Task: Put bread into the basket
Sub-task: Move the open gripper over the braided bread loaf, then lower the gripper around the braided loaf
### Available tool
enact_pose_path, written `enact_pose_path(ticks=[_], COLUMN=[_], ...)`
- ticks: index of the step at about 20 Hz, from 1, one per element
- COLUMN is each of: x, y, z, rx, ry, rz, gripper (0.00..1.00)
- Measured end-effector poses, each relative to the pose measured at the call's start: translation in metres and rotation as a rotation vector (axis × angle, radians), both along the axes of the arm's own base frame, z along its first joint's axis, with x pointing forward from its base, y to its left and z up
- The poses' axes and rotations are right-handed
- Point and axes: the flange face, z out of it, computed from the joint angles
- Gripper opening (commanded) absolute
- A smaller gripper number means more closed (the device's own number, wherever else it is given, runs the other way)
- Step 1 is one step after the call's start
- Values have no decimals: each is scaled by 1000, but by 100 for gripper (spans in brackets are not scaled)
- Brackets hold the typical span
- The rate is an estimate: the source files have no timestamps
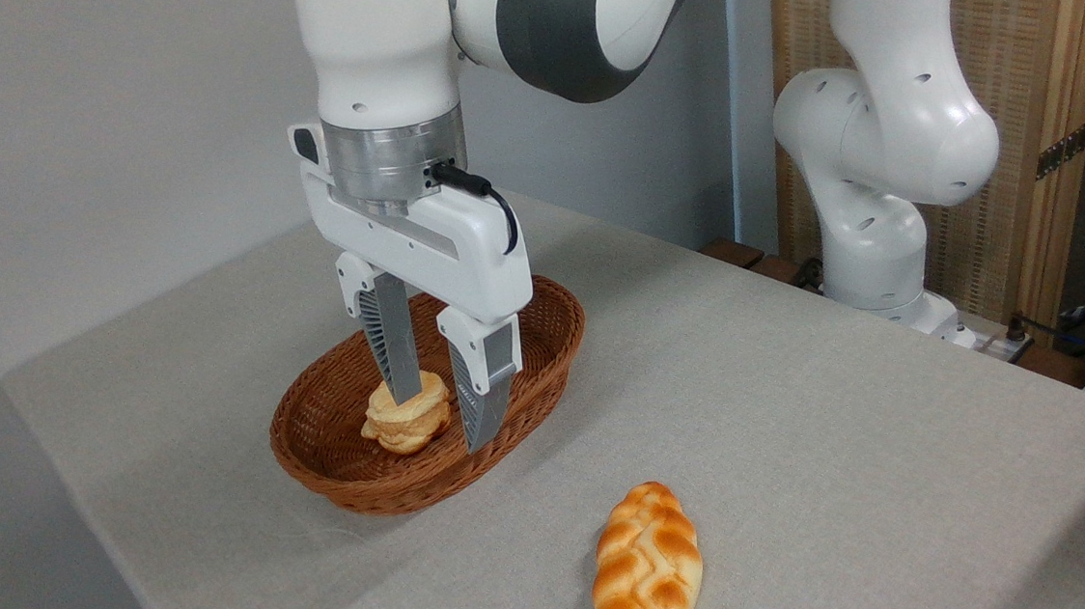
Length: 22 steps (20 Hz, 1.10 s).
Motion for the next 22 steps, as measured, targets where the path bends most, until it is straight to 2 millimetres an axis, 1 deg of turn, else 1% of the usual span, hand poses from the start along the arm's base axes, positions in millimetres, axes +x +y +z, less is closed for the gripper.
enact_pose_path(ticks=[4, 6, 9, 14, 17, 18, 19, 20, 22], x=[-3, -5, -6, -10, -15, -16, -19, -20, -25], y=[16, 20, 29, 58, 85, 89, 97, 100, 107], z=[9, 12, 11, 1, -8, -10, -15, -18, -32], rx=[-5, -7, -8, -10, 27, 33, 40, 42, 43], ry=[-17, -22, -18, 1, 21, 26, 37, 44, 72], rz=[28, 36, 51, 101, 131, 135, 145, 151, 160], gripper=[100, 100, 100, 100, 100, 100, 100, 100, 100])
